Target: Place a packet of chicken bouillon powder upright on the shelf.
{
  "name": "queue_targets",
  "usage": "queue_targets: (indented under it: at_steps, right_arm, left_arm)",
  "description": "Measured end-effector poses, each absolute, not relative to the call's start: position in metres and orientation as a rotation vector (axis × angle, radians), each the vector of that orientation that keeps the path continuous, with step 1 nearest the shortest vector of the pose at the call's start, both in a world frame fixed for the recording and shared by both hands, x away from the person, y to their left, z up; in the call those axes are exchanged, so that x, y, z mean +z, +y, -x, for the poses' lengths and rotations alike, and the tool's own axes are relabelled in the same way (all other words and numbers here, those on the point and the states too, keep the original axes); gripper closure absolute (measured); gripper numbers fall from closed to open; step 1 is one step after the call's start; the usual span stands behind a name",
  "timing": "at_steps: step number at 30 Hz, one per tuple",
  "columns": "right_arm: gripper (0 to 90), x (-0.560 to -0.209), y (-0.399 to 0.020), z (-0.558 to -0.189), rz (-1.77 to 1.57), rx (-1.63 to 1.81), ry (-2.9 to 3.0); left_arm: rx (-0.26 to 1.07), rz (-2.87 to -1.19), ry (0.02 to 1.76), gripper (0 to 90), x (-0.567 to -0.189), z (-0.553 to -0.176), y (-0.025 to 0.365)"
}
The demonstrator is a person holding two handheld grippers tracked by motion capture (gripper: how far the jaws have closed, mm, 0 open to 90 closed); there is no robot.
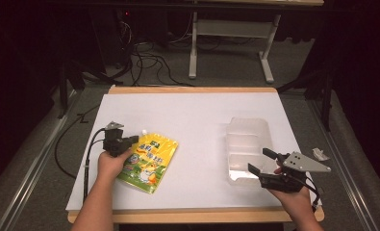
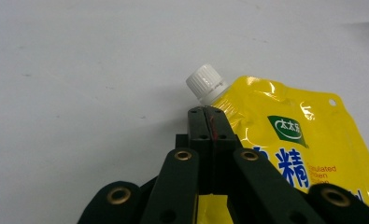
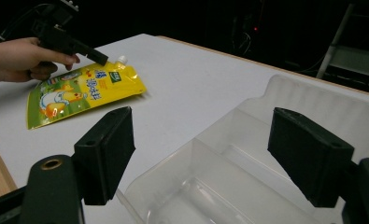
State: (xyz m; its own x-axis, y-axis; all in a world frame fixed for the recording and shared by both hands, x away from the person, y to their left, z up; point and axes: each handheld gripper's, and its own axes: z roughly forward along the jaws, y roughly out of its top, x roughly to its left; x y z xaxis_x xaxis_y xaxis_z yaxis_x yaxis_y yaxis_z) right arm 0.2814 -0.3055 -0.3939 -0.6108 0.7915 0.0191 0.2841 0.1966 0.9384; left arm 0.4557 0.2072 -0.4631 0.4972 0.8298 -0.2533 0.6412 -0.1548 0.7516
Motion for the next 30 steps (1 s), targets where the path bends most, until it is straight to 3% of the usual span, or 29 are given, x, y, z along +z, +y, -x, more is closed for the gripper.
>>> queue_targets:
  at_steps: [16,30]
  right_arm:
    - [23.9,-0.391,-0.296,-0.277,-0.961,1.434,2.011]
    - [23.5,-0.390,-0.253,-0.271,-0.917,1.500,2.079]
  left_arm:
    - [0.530,-1.737,1.113,90.0,-0.425,-0.397,0.213]
    - [0.599,-1.641,1.016,90.0,-0.403,-0.347,0.234]
